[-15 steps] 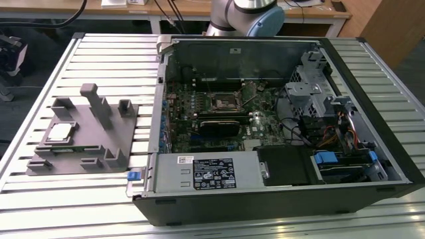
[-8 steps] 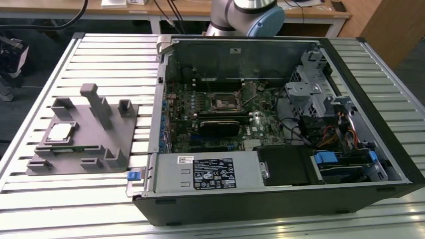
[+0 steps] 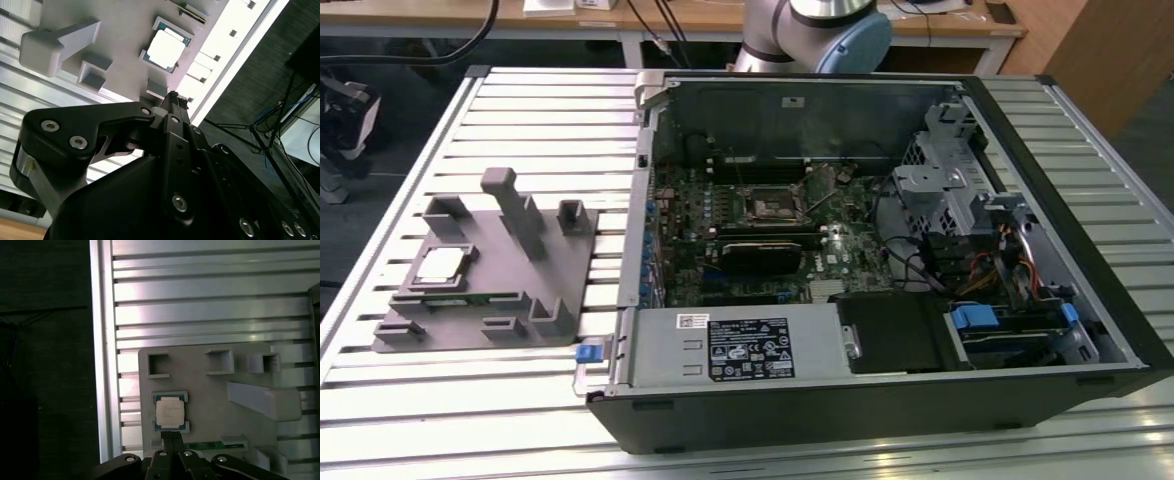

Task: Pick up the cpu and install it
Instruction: 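Pick up the cpu and move it towards the insertion slot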

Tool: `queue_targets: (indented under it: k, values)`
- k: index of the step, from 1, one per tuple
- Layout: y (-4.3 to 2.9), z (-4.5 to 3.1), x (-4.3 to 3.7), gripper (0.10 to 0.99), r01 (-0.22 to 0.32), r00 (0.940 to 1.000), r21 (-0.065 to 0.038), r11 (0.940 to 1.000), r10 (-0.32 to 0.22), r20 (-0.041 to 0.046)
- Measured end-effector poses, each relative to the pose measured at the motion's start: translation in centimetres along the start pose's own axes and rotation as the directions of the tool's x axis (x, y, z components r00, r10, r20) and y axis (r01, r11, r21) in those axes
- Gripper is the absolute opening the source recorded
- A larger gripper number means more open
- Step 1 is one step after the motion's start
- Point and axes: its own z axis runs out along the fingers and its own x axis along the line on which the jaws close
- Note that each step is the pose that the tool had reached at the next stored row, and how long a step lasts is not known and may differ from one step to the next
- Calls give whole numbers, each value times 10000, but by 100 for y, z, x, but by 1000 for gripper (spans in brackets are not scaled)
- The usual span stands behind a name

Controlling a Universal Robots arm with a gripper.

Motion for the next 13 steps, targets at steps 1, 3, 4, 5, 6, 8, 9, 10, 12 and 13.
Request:
queue_targets:
  k: [1, 3, 4, 5, 6, 8, 9, 10, 12, 13]
  values:
    - [0, 5, 0, 106, 0, 10000, 0, 10000, 0, 0]
    - [-1, 15, 0, 106, 0, 10000, 0, 10000, 0, 0]
    - [-2, 21, 0, 106, 0, 10000, 0, 10000, 0, 0]
    - [-2, 26, 0, 106, 0, 10000, -1, 10000, 0, 1]
    - [-2, 30, 0, 106, 0, 10000, 0, 10000, 0, 0]
    - [-3, 40, 0, 106, 0, 10000, 0, 10000, 0, 1]
    - [-3, 45, 0, 106, 0, 10000, -1, 10000, 0, 1]
    - [-4, 50, 0, 106, 0, 10000, -1, 10000, 0, 2]
    - [-5, 59, 0, 106, 0, 10000, 0, 10000, 0, 0]
    - [-5, 63, 0, 106, 0, 10000, 0, 10000, 0, 0]
